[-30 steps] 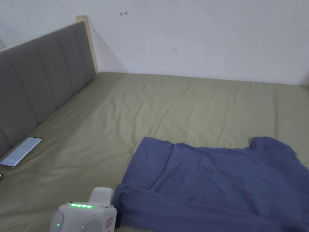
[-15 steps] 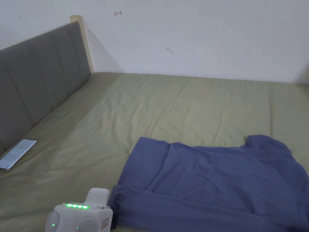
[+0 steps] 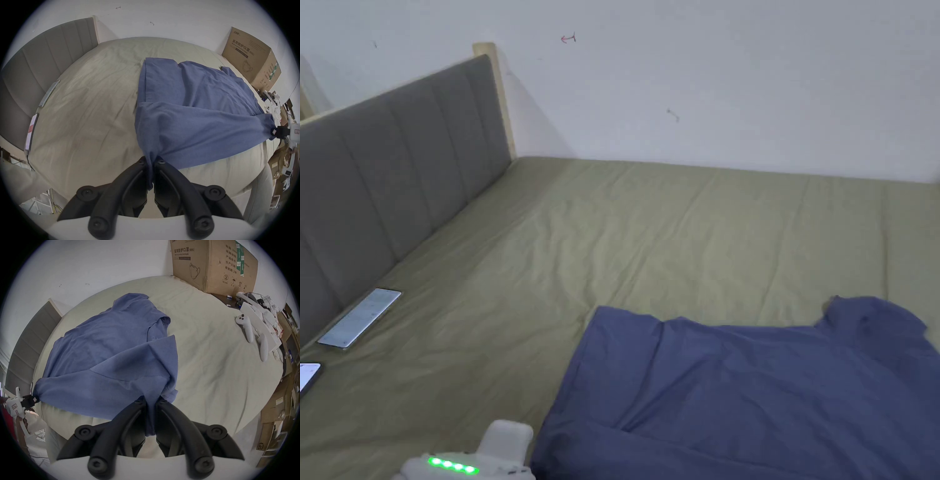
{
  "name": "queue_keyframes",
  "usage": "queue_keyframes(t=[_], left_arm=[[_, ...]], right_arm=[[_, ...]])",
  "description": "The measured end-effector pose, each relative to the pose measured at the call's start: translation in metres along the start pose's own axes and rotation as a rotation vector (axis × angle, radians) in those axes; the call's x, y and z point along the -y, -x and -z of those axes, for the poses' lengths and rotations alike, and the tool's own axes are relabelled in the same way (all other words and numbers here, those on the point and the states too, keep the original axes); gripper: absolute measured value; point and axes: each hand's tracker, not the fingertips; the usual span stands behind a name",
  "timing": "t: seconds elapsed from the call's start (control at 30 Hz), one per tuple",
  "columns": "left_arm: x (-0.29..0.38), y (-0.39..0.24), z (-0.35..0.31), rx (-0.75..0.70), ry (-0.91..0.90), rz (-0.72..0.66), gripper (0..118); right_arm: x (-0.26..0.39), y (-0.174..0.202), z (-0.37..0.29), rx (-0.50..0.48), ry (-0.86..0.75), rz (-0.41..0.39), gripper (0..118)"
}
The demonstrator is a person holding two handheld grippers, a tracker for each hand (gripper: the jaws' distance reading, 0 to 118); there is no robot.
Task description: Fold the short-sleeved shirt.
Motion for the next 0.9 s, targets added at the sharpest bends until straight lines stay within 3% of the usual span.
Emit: queue_keyframes(t=[0.2, 0.3, 0.33, 0.37, 0.43, 0.47, 0.5, 0.63, 0.67, 0.77, 0.8, 0.87, 0.9], left_arm=[[0.036, 0.0, -0.011, 0.007, 0.04, -0.015, 5], [0.044, 0.002, -0.011, 0.025, 0.024, -0.049, 5], [0.044, 0.003, -0.011, 0.023, 0.012, -0.062, 6], [0.042, 0.004, -0.009, 0.024, 0.014, -0.072, 10], [0.04, 0.004, -0.013, -0.006, 0.017, -0.07, 59], [0.039, 0.005, -0.016, -0.019, 0.011, -0.055, 80], [0.037, 0.006, -0.019, -0.022, 0.005, -0.047, 92], [0.025, 0.007, -0.034, -0.024, -0.025, -0.046, 89], [0.02, 0.007, -0.036, -0.009, -0.033, -0.047, 82], [0.002, 0.001, -0.041, 0.026, -0.088, -0.047, 19], [-0.005, -0.002, -0.04, 0.02, -0.1, -0.036, 10], [-0.019, -0.009, -0.038, 0.006, -0.124, 0.007, 2], [-0.027, -0.012, -0.035, 0.006, -0.133, 0.012, 0]], right_arm=[[0.029, -0.003, -0.001, 0.023, 0.051, -0.018, 10], [0.034, -0.011, 0.011, 0.01, 0.064, 0.014, 10], [0.032, -0.011, 0.012, 0.009, 0.07, 0.022, 12], [0.031, -0.011, 0.012, 0.019, 0.081, 0.029, 22], [0.027, -0.006, 0.006, 0.031, 0.081, 0.022, 67], [0.026, -0.005, 0.001, 0.03, 0.071, 0.009, 81], [0.023, -0.004, -0.005, 0.025, 0.05, -0.004, 85], [0.006, 0.001, -0.029, 0.053, -0.037, -0.067, 85], [0.001, 0.01, -0.039, 0.057, -0.076, -0.082, 85], [-0.018, 0.028, -0.057, 0.053, -0.158, -0.154, 78], [-0.024, 0.032, -0.059, 0.053, -0.176, -0.181, 59], [-0.034, 0.044, -0.063, 0.041, -0.224, -0.202, 21], [-0.039, 0.048, -0.063, 0.024, -0.231, -0.195, 18]])
